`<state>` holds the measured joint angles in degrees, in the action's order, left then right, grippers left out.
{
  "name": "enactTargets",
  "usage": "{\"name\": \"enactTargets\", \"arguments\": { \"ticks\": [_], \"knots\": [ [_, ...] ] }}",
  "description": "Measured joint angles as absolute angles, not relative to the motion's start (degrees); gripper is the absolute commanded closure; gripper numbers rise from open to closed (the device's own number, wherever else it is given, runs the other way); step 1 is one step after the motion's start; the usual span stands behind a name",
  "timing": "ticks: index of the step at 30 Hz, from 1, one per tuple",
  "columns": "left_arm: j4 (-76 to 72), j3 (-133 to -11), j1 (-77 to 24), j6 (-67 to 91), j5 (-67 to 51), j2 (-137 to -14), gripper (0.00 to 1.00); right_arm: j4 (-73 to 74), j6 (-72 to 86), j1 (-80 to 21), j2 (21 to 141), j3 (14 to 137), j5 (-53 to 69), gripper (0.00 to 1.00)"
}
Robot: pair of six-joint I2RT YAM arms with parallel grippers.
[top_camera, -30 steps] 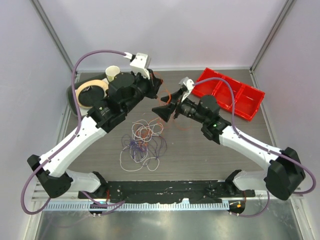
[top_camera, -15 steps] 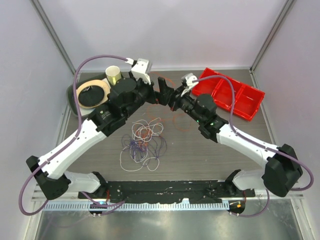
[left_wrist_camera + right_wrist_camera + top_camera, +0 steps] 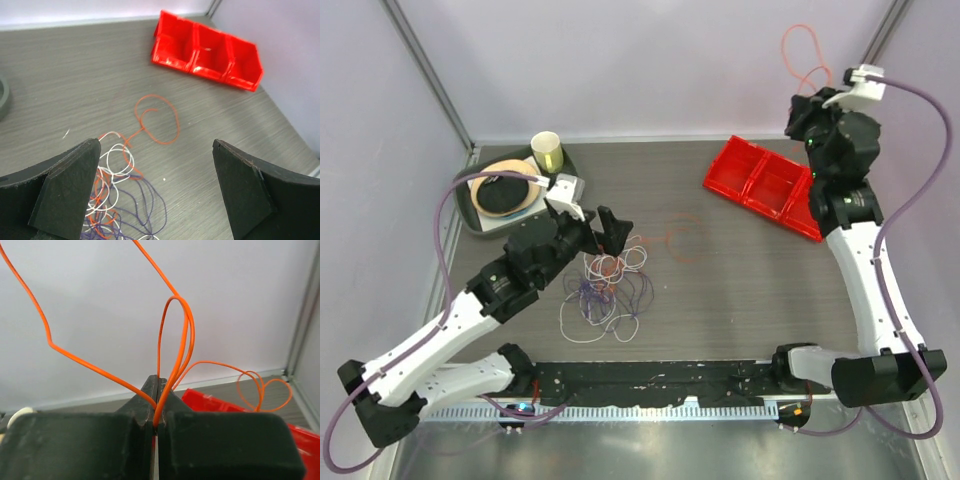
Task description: Untangle the cables
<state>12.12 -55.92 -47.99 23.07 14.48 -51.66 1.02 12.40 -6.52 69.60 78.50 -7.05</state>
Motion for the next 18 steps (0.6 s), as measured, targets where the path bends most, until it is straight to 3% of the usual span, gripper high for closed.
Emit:
{"name": "enactTargets", "arguments": {
  "ticks": [8, 18],
  "knots": [
    [12.3, -54.7, -47.9, 25.7, 19.2, -65.0, 0.00, 8.6, 12.1, 3.8, 71.5, 81.4, -8.8, 0.99],
    [9.5, -54.9, -46.0, 26.9, 16.7, -75.9, 0.00, 11.2, 11.3, 8.4, 73.5, 76.8, -12.3, 0.99]
  ]
}}
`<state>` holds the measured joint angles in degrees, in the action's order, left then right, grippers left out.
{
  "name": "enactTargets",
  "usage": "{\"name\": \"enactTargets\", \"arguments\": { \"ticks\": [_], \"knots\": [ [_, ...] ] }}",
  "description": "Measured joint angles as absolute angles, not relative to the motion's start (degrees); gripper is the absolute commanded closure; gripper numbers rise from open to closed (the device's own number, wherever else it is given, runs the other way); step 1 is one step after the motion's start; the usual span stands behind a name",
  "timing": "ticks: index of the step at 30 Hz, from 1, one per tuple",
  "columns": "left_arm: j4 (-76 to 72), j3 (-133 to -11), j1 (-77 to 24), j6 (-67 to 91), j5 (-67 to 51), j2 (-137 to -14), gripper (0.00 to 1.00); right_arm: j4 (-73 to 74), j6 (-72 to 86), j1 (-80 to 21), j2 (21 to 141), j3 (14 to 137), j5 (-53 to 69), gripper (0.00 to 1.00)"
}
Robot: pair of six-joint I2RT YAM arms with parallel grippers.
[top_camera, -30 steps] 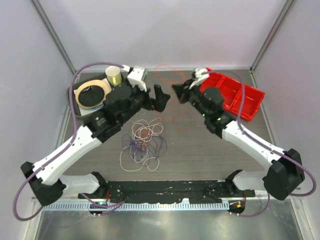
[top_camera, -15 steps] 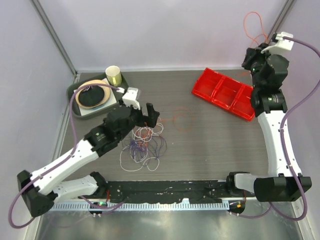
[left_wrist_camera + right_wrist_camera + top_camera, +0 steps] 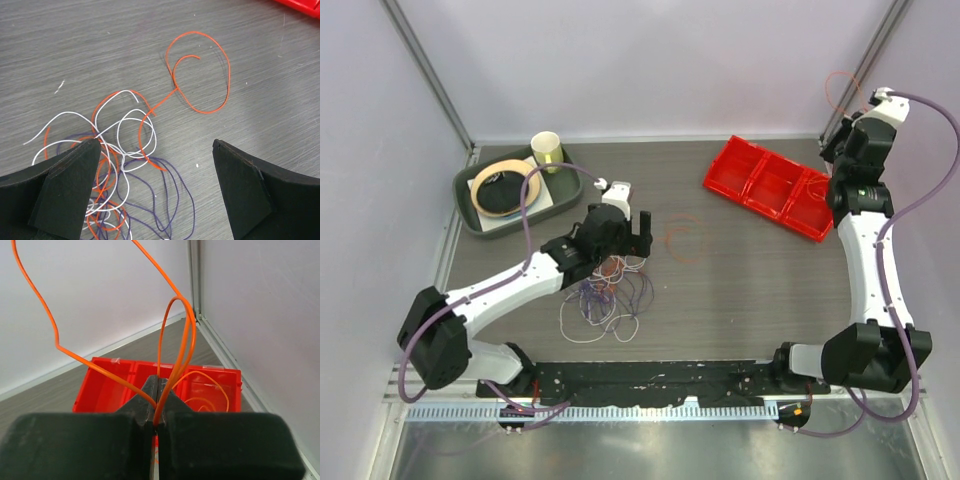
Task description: Untangle the cables
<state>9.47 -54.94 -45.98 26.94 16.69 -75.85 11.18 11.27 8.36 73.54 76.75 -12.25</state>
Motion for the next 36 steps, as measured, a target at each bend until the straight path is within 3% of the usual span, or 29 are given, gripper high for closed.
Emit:
{"name": "enactTargets", "arguments": {
  "ticks": [33, 35, 36],
  "knots": [
    [4.6, -56.6, -41.2, 26.4, 2.8, -91.1, 0.00, -4.3, 16.6, 17.8, 102.3, 68.1, -5.4, 0.99],
    [4.6, -57.1, -41.2, 26.4, 2.5, -91.2, 0.00, -4.2, 18.5, 17.8, 102.4, 67.1, -5.4, 0.89],
    [4.6, -57.2, -41.2, 26.4, 2.4, -91.2, 0.00, -4.3, 19.7, 17.8, 102.2, 66.5, -5.5, 0.77]
  ]
}}
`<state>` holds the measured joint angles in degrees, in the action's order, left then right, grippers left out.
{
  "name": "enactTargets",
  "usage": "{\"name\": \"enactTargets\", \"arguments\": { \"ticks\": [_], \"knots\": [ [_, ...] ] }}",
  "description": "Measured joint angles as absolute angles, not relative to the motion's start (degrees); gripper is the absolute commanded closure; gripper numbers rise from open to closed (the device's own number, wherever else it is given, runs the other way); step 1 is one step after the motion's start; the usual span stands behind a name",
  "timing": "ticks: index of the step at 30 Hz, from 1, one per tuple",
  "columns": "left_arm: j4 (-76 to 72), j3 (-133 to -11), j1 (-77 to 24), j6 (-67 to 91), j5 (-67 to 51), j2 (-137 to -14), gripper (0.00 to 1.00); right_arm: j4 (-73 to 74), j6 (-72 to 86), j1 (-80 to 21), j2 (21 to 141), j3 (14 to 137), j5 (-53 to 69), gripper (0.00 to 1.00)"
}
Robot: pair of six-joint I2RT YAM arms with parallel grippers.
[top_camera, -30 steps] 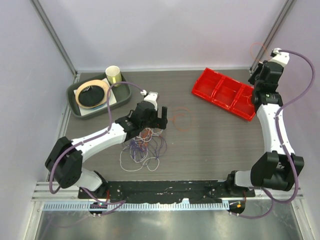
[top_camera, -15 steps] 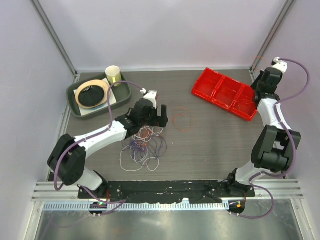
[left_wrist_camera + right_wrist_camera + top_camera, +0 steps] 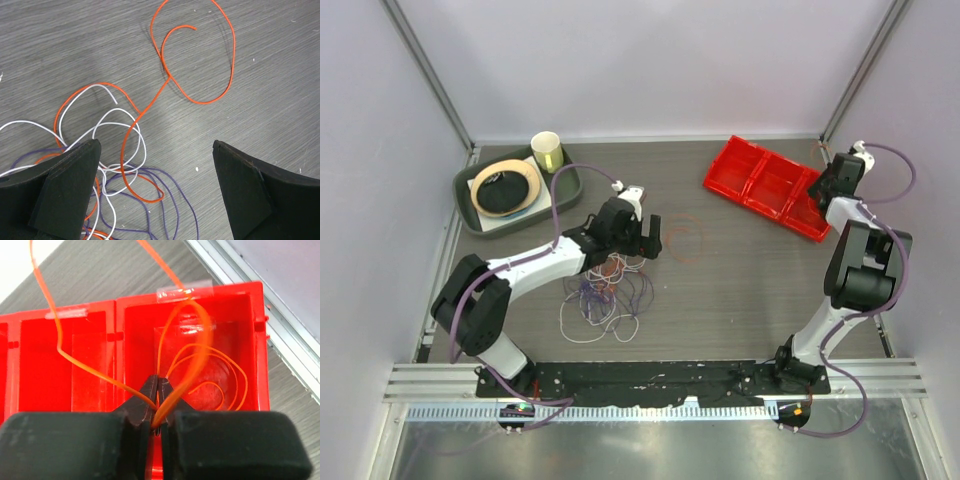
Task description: Untangle the cables
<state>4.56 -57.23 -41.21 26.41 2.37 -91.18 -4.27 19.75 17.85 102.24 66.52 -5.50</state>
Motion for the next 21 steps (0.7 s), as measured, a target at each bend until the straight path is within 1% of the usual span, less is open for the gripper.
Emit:
{"name": "enactTargets", "arguments": {
  "ticks": [2, 3, 5, 6, 7, 9, 12, 16, 17, 19, 21],
  "knots": [
    [4.6, -57.4, -41.2, 26.6, 1.9, -91.2, 0.00, -4.3, 21.5, 17.8, 102.0, 65.5, -5.8, 0.65],
    [4.6, -57.5, -41.2, 26.7, 1.8, -91.2, 0.00, -4.2, 22.1, 17.8, 101.8, 65.1, -5.9, 0.55],
    [4.6, -57.5, -41.2, 26.9, 1.4, -91.2, 0.00, -3.4, 23.0, 17.8, 101.0, 64.5, -6.5, 0.47],
    [4.6, -57.5, -41.2, 27.1, 1.4, -91.3, 0.00, -2.7, 23.1, 17.8, 100.2, 64.4, -6.7, 0.37],
    [4.6, -57.5, -41.2, 27.2, 1.3, -91.3, 0.00, -2.0, 23.1, 17.8, 99.0, 64.3, -6.8, 0.33],
    [4.5, -57.5, -41.2, 27.6, 1.2, -91.3, 0.00, -0.7, 23.1, 17.8, 95.8, 64.3, -7.3, 0.29],
    [4.5, -57.5, -41.2, 28.2, 1.2, -91.2, 0.00, 0.4, 22.9, 17.8, 88.5, 64.2, -7.3, 0.27],
    [4.6, -57.2, -41.2, 29.1, 1.6, -89.8, 0.00, 1.0, 21.8, 16.4, 77.4, 64.2, -3.3, 0.27],
    [4.6, -56.7, -41.2, 29.6, 2.1, -88.6, 0.00, 1.4, 20.8, 15.3, 75.6, 64.2, -2.6, 0.24],
    [4.5, -55.6, -41.2, 30.2, 3.2, -85.7, 0.00, 2.4, 17.8, 9.3, 72.2, 64.2, -1.3, 0.23],
    [4.5, -53.6, -41.2, 31.6, 5.0, -81.7, 0.00, 3.1, 13.8, 0.6, 71.1, 64.1, 1.1, 0.22]
  ]
}}
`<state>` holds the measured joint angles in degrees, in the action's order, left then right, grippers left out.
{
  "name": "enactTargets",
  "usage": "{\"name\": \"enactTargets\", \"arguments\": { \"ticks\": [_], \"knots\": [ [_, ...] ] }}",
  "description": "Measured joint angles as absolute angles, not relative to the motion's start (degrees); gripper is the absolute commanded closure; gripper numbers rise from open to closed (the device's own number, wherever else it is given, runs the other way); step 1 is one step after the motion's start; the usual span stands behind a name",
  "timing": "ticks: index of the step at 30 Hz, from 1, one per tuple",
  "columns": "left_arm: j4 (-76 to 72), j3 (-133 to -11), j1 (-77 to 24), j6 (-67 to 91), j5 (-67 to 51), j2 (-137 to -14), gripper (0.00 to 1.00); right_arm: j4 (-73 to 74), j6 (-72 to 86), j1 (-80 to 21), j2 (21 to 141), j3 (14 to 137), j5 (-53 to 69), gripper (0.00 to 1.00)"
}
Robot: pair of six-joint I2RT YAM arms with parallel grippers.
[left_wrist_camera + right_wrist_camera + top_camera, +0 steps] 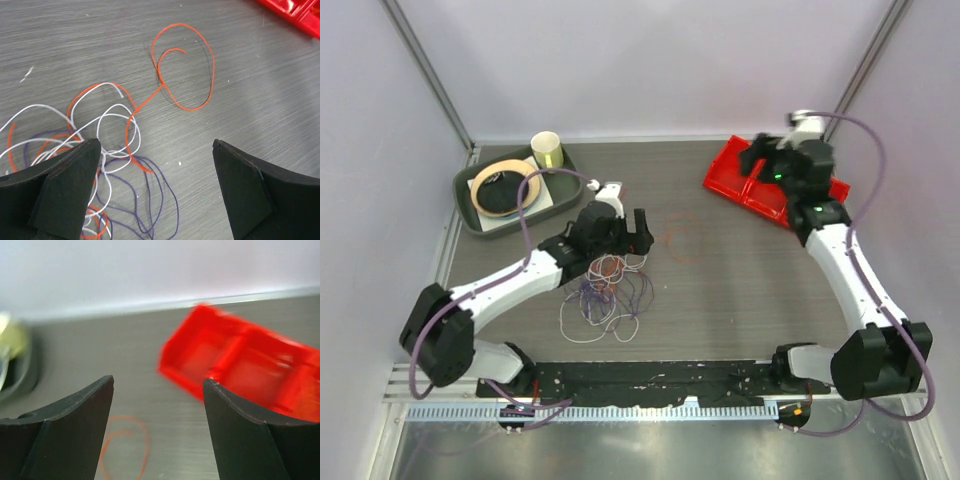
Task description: Untangle the cables
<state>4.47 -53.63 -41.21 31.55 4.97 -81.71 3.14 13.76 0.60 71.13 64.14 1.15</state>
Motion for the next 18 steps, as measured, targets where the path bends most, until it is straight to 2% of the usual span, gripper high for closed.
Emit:
{"name": "enactTargets", "arguments": {
  "ticks": [6, 12, 18],
  "knots": [
    [6.1, -46.4, -40.4, 37.2, 11.7, -70.3, 0.00, 6.0, 5.3, -16.4, 78.7, 64.0, 12.1, 0.23],
    [13.0, -38.2, -39.1, 42.4, 18.7, -60.9, 0.00, 12.0, -1.0, -27.2, 93.5, 64.9, 8.4, 0.25],
    [18.4, -33.7, -37.3, 46.2, 21.6, -55.9, 0.00, 16.3, -1.7, -32.2, 106.2, 72.4, 3.4, 0.27]
  ]
}}
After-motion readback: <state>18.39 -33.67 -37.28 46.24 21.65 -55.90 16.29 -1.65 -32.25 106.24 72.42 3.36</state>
